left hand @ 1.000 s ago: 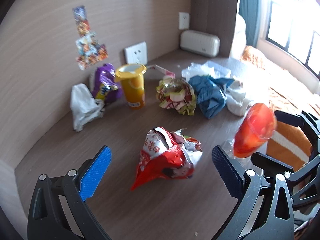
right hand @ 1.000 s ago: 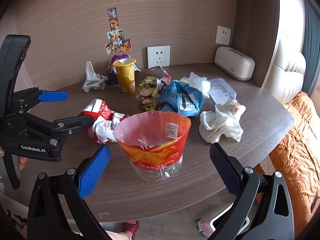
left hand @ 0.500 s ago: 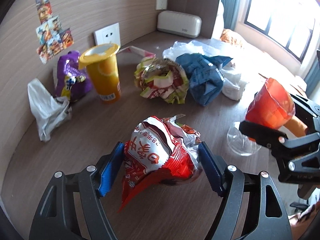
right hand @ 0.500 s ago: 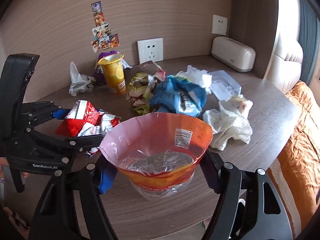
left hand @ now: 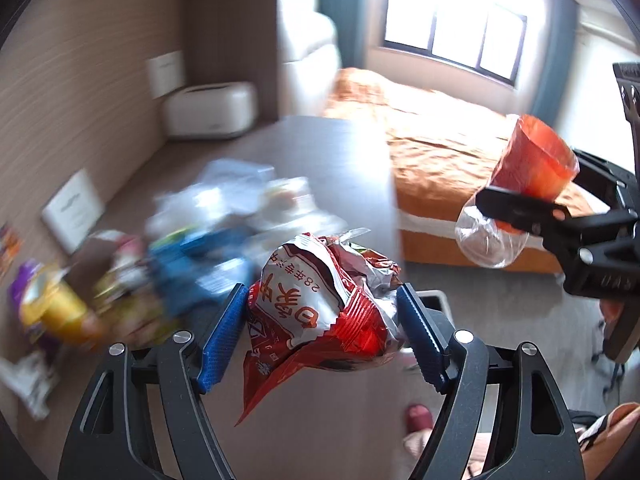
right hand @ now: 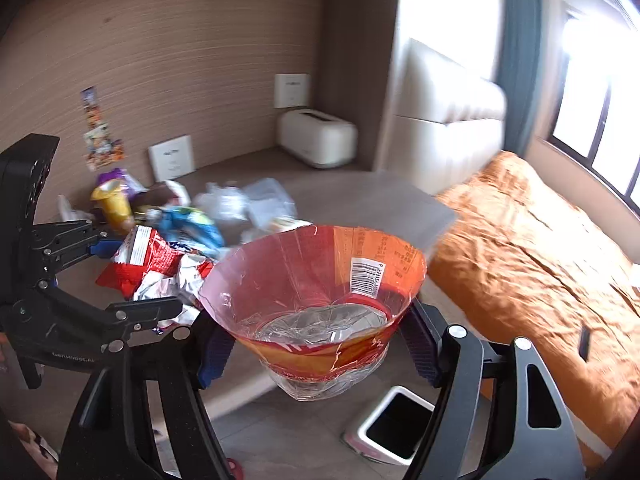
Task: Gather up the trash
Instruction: 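Carry both items to the white wastebasket and release them inside, then move both tools back toward the blue chip bag and white tissue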
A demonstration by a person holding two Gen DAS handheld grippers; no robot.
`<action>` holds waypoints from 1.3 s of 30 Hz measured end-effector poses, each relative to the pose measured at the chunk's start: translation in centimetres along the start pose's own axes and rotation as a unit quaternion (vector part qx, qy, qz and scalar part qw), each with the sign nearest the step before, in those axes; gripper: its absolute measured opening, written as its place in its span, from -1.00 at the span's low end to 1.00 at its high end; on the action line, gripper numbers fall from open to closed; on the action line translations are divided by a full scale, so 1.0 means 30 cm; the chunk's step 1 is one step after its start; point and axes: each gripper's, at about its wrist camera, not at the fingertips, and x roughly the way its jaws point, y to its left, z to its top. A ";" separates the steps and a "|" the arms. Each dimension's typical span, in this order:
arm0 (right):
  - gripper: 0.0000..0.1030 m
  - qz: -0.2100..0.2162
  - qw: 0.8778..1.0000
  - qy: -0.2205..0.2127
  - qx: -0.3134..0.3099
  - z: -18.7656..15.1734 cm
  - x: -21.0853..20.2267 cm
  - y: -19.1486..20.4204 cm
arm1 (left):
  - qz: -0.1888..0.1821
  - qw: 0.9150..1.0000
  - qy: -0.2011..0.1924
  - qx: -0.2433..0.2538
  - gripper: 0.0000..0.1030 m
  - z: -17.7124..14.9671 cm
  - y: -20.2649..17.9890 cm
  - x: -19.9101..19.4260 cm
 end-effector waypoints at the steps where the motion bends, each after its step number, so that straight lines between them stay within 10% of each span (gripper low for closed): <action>1: 0.42 -0.008 1.000 0.001 0.003 -0.017 -0.006 -0.043 | -0.008 1.000 0.001 0.004 0.42 0.008 -0.046 0.017; 18: 0.42 -0.028 0.994 0.066 0.088 -0.345 0.234 -0.707 | -0.082 0.989 0.088 0.081 0.43 0.033 -0.718 0.721; 32: 0.44 0.011 0.985 0.125 0.118 -0.787 0.791 -0.849 | -0.139 0.977 0.154 0.054 0.55 -0.263 -0.794 1.347; 34: 0.93 0.025 0.984 0.134 0.118 -0.824 0.838 -0.856 | -0.144 0.976 0.159 0.046 0.92 -0.295 -0.807 1.390; 39: 0.93 0.005 0.982 0.158 0.100 -0.918 0.892 -0.866 | -0.135 0.975 0.168 0.053 0.92 -0.344 -0.820 1.445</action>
